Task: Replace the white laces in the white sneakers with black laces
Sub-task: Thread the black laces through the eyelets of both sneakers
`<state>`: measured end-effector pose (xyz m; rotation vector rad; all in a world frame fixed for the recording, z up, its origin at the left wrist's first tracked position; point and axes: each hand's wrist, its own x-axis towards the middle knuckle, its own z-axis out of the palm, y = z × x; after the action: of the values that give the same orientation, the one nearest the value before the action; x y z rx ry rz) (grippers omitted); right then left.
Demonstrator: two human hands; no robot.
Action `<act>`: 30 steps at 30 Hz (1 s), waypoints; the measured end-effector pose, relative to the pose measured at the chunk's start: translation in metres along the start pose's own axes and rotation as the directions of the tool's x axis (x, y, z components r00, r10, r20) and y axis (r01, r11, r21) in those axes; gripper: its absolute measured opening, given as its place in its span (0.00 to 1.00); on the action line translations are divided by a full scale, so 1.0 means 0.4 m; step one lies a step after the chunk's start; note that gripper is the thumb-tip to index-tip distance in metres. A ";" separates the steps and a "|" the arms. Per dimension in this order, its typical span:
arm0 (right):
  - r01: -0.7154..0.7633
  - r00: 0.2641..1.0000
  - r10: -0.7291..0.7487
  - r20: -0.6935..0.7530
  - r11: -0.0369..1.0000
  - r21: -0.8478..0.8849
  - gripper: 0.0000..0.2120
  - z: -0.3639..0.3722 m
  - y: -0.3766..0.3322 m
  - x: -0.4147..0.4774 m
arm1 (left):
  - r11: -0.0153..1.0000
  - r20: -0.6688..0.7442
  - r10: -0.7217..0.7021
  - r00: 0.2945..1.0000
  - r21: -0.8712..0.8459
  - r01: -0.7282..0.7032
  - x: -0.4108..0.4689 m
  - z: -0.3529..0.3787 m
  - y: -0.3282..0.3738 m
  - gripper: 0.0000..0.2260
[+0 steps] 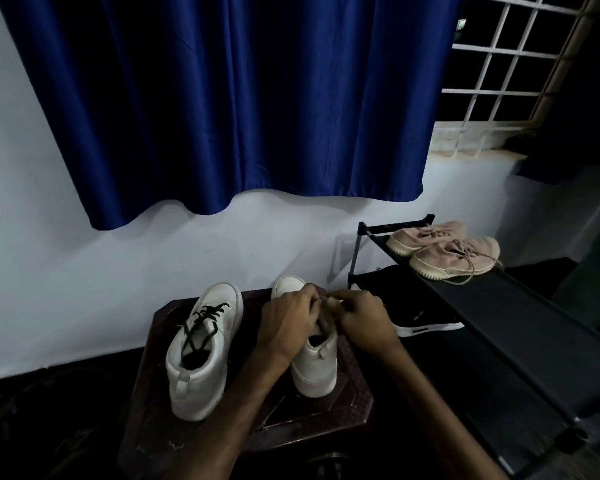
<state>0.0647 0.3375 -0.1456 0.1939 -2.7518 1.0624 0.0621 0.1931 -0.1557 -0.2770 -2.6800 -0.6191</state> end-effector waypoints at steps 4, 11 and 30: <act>-0.109 0.994 0.110 0.004 0.972 0.207 0.05 0.003 0.015 0.020 | 0.998 -0.043 -0.012 0.999 -0.064 0.009 0.005 0.005 -0.009 0.07; -0.279 0.926 0.375 -0.047 0.761 0.585 0.12 0.118 -0.007 -0.013 | 0.988 0.150 -0.100 0.984 -0.102 0.116 0.009 -0.003 -0.040 0.20; -0.031 0.998 0.027 0.060 0.998 0.063 0.14 0.062 0.007 0.008 | 0.932 0.040 -0.017 0.999 -0.360 0.030 -0.018 0.059 -0.093 0.22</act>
<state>0.0580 0.3225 -0.1647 0.1974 -2.7828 1.1714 0.0512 0.1703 -0.1925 -0.3560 -2.5915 -1.1272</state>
